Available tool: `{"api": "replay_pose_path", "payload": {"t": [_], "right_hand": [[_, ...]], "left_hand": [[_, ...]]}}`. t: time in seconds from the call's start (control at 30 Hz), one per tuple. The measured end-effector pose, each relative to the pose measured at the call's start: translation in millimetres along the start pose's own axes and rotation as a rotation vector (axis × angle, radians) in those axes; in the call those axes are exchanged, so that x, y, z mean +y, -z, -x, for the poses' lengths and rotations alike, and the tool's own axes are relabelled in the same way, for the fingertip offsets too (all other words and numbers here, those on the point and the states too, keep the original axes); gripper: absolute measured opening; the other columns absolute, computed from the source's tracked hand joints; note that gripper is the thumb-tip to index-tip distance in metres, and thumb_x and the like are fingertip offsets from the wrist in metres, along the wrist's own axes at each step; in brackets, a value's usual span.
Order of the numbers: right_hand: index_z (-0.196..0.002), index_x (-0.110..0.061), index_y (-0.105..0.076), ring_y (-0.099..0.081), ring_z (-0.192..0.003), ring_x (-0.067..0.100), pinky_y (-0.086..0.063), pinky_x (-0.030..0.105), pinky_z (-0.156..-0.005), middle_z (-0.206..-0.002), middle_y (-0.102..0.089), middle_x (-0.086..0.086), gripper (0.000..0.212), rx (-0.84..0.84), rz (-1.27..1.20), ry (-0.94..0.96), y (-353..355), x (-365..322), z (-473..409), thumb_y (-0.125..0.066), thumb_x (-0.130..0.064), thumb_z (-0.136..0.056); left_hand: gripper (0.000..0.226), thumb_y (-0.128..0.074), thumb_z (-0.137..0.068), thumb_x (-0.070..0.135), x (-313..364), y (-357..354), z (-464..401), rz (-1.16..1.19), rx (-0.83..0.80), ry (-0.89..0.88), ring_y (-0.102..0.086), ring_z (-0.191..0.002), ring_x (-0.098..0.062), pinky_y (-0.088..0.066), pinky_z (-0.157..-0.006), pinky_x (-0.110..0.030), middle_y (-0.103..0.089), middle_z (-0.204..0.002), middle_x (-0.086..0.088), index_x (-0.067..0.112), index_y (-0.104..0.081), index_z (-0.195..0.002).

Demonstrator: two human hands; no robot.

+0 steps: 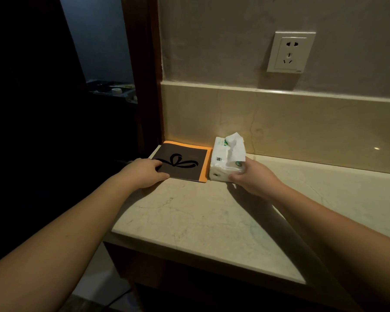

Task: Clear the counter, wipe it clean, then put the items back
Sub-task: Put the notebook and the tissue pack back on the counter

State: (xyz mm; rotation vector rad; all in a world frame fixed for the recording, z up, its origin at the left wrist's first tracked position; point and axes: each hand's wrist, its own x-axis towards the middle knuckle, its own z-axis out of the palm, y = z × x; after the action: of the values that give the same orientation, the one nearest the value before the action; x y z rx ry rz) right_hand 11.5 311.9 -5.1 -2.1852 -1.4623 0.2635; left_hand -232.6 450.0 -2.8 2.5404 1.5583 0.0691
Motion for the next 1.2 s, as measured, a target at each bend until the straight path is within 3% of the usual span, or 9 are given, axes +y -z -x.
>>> {"api": "replay_pose_path", "payload": {"t": [0.3, 0.5, 0.6, 0.7, 0.83, 0.93, 1.03, 1.2], "right_hand": [[-0.118, -0.020, -0.055, -0.054, -0.080, 0.021, -0.039, 0.028, -0.066, -0.103, -0.066, 0.002, 0.039, -0.009, 0.046, -0.019, -7, -6, -10, -0.060, -0.034, -0.082], [-0.114, -0.021, -0.055, -0.058, -0.083, 0.022, -0.046, 0.030, -0.068, -0.101, -0.066, 0.001, 0.039, -0.009, 0.074, -0.039, -5, -7, -11, -0.060, -0.034, -0.078], [-0.128, -0.018, -0.045, -0.056, -0.088, 0.022, -0.046, 0.031, -0.073, -0.112, -0.063, 0.001, 0.055, -0.050, 0.046, -0.049, -4, -9, -9, -0.065, -0.036, -0.079], [-0.138, -0.019, -0.035, -0.058, -0.108, 0.022, -0.048, 0.036, -0.087, -0.124, -0.058, -0.003, 0.078, -0.093, -0.069, -0.041, 9, -10, 1, -0.075, -0.039, -0.075], [-0.141, -0.013, -0.038, -0.049, -0.124, 0.026, -0.043, 0.035, -0.095, -0.138, -0.050, 0.005, 0.071, -0.013, 0.023, -0.087, 28, 2, 27, -0.068, -0.039, -0.083], [-0.139, -0.013, -0.045, -0.052, -0.122, 0.024, -0.042, 0.033, -0.097, -0.139, -0.051, 0.007, 0.057, 0.013, 0.032, -0.071, 44, 16, 58, -0.059, -0.035, -0.088], [-0.132, -0.014, -0.055, -0.056, -0.113, 0.022, -0.043, 0.029, -0.089, -0.129, -0.060, 0.004, 0.044, 0.029, 0.030, -0.024, 71, 34, 103, -0.054, -0.032, -0.091], [-0.129, -0.019, -0.056, -0.054, -0.114, 0.018, -0.044, 0.033, -0.094, -0.129, -0.057, 0.000, 0.041, 0.127, 0.164, 0.077, 116, 83, 193, -0.051, -0.035, -0.093]], "left_hand": [[0.061, -0.044, -0.093, 0.055, 1, 1, -4, 0.020, -0.042, 0.033, -0.035, -0.130, -0.027, -0.041, -0.101, -0.042, -0.046, -0.138, -0.011, 0.027, -0.035, -0.147], [0.064, -0.042, -0.092, 0.060, -1, -2, -8, -0.049, -0.051, 0.049, -0.030, -0.135, -0.030, -0.035, -0.107, -0.045, -0.043, -0.145, -0.006, 0.029, -0.033, -0.148], [0.066, -0.043, -0.092, 0.061, 2, 0, -3, -0.013, -0.035, 0.056, -0.031, -0.135, -0.030, -0.036, -0.106, -0.045, -0.042, -0.145, -0.007, 0.026, -0.035, -0.147], [0.063, -0.043, -0.093, 0.058, 10, 6, 10, 0.034, 0.055, 0.044, -0.033, -0.133, -0.030, -0.034, -0.106, -0.045, -0.042, -0.144, -0.007, 0.022, -0.040, -0.144], [0.047, -0.045, -0.094, 0.047, 33, 16, 38, 0.096, 0.189, -0.014, -0.040, -0.124, -0.028, -0.037, -0.102, -0.044, -0.051, -0.131, -0.005, 0.022, -0.054, -0.132], [0.036, -0.050, -0.094, 0.039, 63, 17, 65, 0.283, 0.256, -0.092, -0.052, -0.111, -0.022, -0.046, -0.091, -0.040, -0.058, -0.118, -0.003, 0.015, -0.064, -0.118], [0.030, -0.053, -0.094, 0.038, 105, 17, 100, 0.391, 0.244, -0.170, -0.056, -0.099, -0.013, -0.045, -0.076, -0.031, -0.061, -0.114, 0.003, 0.019, -0.064, -0.115], [0.025, -0.051, -0.095, 0.038, 181, 10, 170, 0.339, 0.204, -0.344, -0.056, -0.093, -0.011, -0.043, -0.073, -0.031, -0.061, -0.103, 0.009, 0.023, -0.065, -0.110]]}}
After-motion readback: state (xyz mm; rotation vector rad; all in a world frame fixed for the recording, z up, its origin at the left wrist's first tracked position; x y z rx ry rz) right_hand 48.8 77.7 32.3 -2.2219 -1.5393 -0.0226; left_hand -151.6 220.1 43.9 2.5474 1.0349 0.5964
